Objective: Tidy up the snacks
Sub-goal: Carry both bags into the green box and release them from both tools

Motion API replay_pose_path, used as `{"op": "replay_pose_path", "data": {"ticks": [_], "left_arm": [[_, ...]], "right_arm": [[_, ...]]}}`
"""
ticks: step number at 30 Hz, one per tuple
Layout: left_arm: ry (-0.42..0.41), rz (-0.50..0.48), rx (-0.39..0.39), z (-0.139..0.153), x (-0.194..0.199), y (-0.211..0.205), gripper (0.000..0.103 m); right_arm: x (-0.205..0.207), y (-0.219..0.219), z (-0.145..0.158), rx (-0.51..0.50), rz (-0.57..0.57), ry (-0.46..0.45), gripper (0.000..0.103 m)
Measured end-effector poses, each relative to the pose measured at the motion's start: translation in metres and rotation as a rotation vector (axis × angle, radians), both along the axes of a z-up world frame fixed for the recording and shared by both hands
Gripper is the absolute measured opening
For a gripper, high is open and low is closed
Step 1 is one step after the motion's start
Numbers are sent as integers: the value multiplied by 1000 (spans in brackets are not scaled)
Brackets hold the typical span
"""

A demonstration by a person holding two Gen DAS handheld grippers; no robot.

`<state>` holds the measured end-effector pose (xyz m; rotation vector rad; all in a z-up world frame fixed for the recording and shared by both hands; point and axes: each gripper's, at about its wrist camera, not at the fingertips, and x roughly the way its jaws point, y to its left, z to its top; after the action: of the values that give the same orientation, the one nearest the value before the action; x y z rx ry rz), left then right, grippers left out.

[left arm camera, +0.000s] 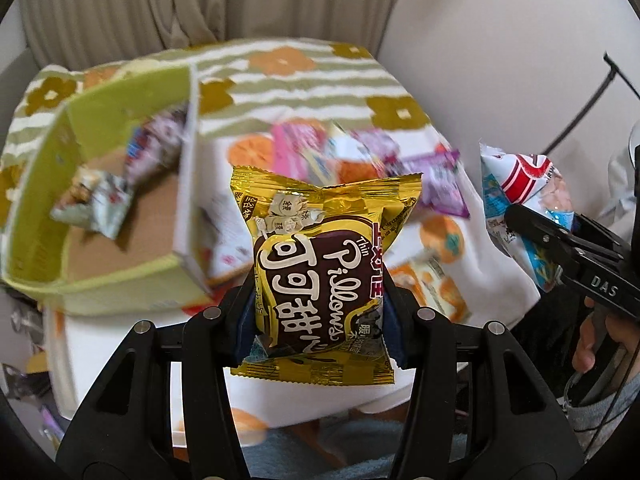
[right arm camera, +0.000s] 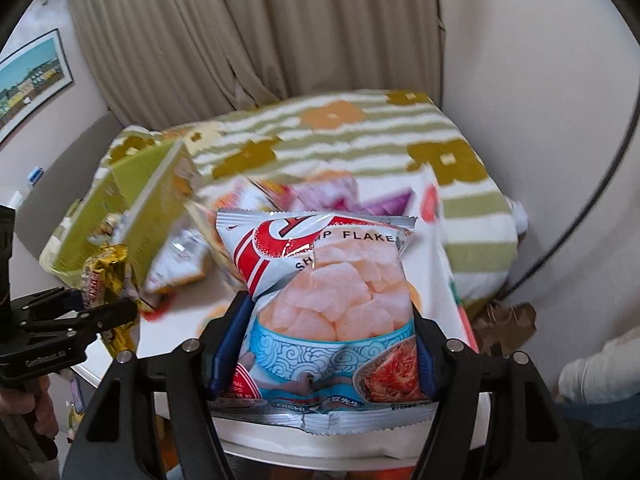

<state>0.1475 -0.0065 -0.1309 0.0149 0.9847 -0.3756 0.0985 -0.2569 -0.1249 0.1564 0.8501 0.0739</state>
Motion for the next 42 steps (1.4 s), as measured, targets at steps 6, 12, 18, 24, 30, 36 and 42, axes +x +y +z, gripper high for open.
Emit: {"op": "replay_pose_path", "data": {"ticks": [6, 12, 18, 24, 30, 36, 42], "left_arm": [[-49, 64, 1, 31, 29, 59, 48], [-75, 137, 13, 45, 63, 126, 48], [-46, 195, 15, 35, 94, 187, 48], [26, 195, 6, 7, 117, 227, 48], [68, 141, -1, -16, 123, 232, 48], [34, 114, 76, -19, 121, 229, 102], [31, 120, 58, -16, 116, 243, 102]], "right_arm": [[31, 63, 37, 15, 83, -78, 66], [69, 132, 52, 35, 171, -110, 66], [108, 199, 49, 53, 239, -96, 66], [129, 246, 39, 51, 262, -62, 66], [134, 272, 28, 39, 249, -34, 66], [137, 281, 23, 53, 230, -20, 66], [141, 289, 16, 68, 217, 4, 66]]}}
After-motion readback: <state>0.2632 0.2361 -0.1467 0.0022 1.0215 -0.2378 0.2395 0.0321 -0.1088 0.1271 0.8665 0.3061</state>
